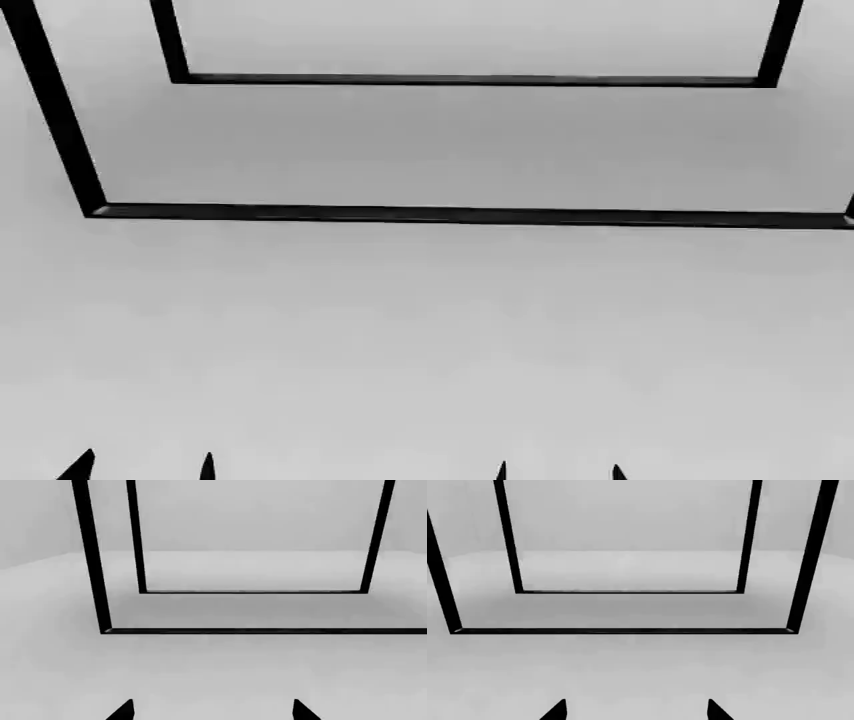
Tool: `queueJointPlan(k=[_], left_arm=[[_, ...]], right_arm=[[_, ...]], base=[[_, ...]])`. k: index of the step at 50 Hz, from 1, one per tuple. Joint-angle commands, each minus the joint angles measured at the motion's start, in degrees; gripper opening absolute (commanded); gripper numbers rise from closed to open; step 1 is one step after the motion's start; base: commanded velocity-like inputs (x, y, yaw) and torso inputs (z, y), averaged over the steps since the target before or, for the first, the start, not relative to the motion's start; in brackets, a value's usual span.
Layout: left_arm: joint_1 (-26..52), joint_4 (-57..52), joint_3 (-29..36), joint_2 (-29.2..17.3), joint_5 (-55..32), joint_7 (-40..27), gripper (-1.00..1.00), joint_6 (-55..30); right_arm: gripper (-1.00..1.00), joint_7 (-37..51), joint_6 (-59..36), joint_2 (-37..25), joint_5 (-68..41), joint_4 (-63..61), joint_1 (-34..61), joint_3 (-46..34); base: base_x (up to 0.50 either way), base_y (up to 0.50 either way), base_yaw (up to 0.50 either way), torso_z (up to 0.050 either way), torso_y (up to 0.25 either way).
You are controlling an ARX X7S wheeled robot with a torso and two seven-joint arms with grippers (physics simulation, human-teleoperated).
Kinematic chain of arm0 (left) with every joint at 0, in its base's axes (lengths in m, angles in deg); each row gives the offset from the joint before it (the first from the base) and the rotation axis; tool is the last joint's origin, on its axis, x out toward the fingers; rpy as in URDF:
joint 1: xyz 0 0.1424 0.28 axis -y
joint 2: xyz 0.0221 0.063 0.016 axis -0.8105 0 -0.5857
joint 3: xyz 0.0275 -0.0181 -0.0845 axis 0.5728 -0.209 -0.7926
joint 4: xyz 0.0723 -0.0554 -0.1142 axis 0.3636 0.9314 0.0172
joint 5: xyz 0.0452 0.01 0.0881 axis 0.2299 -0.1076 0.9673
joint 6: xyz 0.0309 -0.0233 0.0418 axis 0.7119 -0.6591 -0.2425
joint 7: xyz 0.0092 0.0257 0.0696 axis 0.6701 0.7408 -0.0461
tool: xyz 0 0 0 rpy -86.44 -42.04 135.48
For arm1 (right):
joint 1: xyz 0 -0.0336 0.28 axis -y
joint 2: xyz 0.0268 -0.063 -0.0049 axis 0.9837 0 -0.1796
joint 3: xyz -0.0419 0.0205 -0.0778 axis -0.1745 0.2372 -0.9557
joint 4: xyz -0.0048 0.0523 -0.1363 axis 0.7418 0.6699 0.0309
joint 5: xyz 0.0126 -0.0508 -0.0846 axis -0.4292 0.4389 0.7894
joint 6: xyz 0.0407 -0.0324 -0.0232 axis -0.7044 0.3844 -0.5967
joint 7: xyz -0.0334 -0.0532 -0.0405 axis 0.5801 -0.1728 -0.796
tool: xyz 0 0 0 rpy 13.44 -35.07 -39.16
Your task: Pick up the book and place it in the front compartment of the caddy.
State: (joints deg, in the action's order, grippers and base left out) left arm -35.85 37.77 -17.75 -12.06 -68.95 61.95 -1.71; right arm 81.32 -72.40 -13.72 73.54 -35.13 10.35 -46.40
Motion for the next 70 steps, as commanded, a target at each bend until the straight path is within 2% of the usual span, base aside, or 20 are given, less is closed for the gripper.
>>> queueJointPlan(k=[1, 16, 22, 23, 24, 25, 35, 37, 41, 53, 70], left_arm=[[0.0, 0.0, 0.64, -0.57, -0.56, -0.64, 1.0, 0.0], [-0.26, -2.14, 2.18, -2.71, -4.67, -3.83, 1.0, -1.48], [0.06, -3.8, 2.02, -2.82, -5.01, -5.4, 1.0, -4.83], [6.11, 8.59, 13.24, -8.6, -14.95, -11.66, 1.0, 8.59], [-0.02, 0.0, 4.65, -0.35, -6.35, -3.07, 1.0, 0.0], [-0.12, -4.43, -0.54, -0.76, -3.67, -2.43, 1.0, -5.09], [-0.59, -6.24, 1.08, -2.61, -5.96, -4.7, 1.0, -5.85], [-0.95, -10.87, 1.1, -3.11, -6.69, -5.4, 1.0, -9.94], [0.14, -13.31, 0.95, -4.16, -7.18, -6.33, 1.0, -14.01], [5.98, -24.31, -0.07, -7.94, -8.97, -8.54, 1.0, -31.06], [14.52, -44.89, -4.25, -11.15, -14.42, -11.39, 1.0, -55.21]], right_arm=[[1.0, 0.72, 0.0, -0.54, -0.54, 0.0, 0.0, 0.0], [1.0, 3.47, -0.27, -2.95, -2.88, -0.98, -0.57, -3.48], [1.0, 3.8, -0.21, -3.24, -3.23, -1.04, -0.6, -3.79], [1.0, 8.59, 8.59, -8.59, -8.59, 5.16, 5.89, -8.59], [1.0, 0.81, 0.0, -0.55, -0.24, -1.42, -0.79, -0.88], [1.0, 1.15, -0.73, -0.89, -0.72, -1.59, -0.84, -1.29], [1.0, 3.23, -1.99, -2.55, -2.38, -3.86, -1.51, -3.34], [1.0, 3.34, -6.63, -2.94, -2.18, -10.29, -2.36, -4.54], [1.0, 4.0, -12.9, -3.73, -2.07, -17.38, -1.94, -4.91], [1.0, 4.62, -40.9, -7.45, -4.14, -38.87, 4.57, -3.6], [1.0, 4.04, -68.22, -10.77, -6.7, -54.01, 18.29, -1.43]], base=[[0.0, 0.0, 0.0, 0.0, 0.0], [0.0, 0.0, 0.0, 0.0, 0.0], [0.0, 0.0, 0.0, 0.0, 0.0], [0.0, 0.0, 0.0, 0.0, 0.0], [0.0, 0.0, 0.0, 0.0, 0.0], [0.0, 0.0, 0.0, 0.0, 0.0], [0.0, 0.0, 0.0, 0.0, 0.0], [0.0, 0.0, 0.0, 0.0, 0.0], [0.0, 0.0, 0.0, 0.0, 0.0], [0.0, 0.0, 0.0, 0.0, 0.0], [0.0, 0.0, 0.0, 0.0, 0.0]])
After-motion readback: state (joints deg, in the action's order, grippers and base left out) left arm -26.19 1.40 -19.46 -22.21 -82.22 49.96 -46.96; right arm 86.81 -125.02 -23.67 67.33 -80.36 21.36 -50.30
